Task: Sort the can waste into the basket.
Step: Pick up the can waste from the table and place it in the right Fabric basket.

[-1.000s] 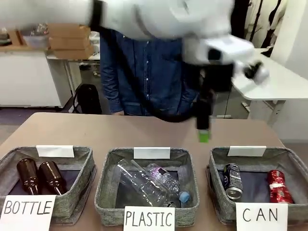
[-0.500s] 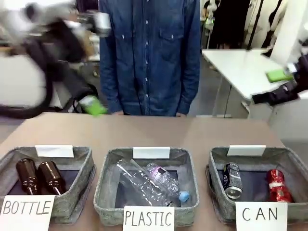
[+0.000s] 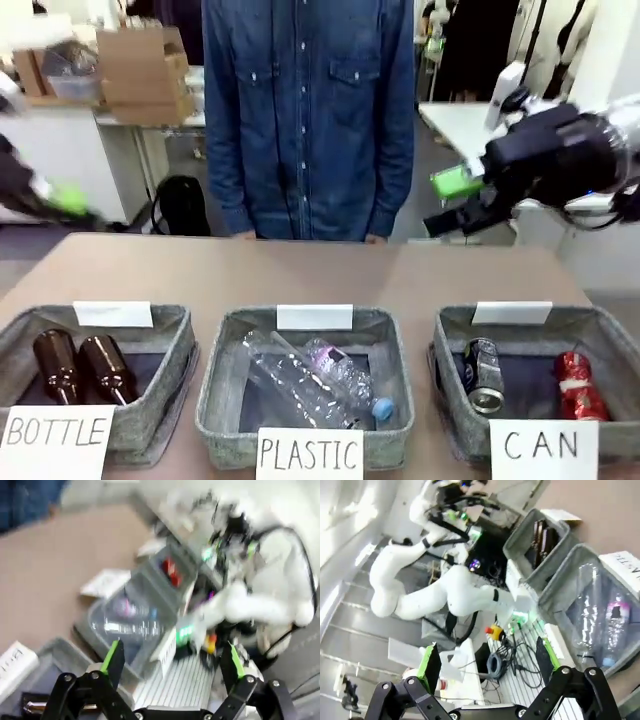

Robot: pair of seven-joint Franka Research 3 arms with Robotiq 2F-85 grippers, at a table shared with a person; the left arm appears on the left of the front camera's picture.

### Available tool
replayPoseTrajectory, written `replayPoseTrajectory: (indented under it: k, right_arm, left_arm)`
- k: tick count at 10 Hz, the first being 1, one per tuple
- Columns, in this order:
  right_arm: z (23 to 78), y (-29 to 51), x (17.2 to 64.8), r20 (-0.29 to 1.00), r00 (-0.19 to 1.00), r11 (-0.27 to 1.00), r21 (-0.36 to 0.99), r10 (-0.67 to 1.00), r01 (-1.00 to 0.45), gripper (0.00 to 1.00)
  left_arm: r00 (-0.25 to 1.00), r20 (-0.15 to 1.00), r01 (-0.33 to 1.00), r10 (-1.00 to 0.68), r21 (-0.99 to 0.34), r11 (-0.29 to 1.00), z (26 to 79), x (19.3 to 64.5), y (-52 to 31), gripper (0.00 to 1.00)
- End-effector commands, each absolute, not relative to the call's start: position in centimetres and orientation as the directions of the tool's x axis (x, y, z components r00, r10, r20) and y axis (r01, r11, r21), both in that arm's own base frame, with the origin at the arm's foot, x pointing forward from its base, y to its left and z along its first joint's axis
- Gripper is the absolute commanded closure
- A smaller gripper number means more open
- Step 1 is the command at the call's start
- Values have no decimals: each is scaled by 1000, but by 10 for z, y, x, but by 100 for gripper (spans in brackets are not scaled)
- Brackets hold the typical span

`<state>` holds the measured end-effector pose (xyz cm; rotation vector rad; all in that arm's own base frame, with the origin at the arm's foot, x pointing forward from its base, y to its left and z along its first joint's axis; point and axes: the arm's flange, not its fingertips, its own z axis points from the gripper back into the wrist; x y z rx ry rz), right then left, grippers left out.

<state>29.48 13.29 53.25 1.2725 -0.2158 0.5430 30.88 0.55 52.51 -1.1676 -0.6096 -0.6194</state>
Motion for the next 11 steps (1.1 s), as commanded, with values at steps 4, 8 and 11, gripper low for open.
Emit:
replayPoseTrajectory:
  k: [4, 8, 11]
  right_arm:
    - [528, 125, 307, 416, 886, 230, 859, 205, -457, 0]
    - [528, 125, 307, 416, 886, 230, 859, 205, -457, 0]
    - [528, 125, 307, 416, 886, 230, 859, 205, -457, 0]
  left_arm:
    - [643, 765, 736, 34, -629, 250, 531, 311, 36, 0]
    - [643, 765, 736, 34, -629, 250, 531, 311, 36, 0]
    - [643, 765, 736, 34, -629, 250, 531, 311, 36, 0]
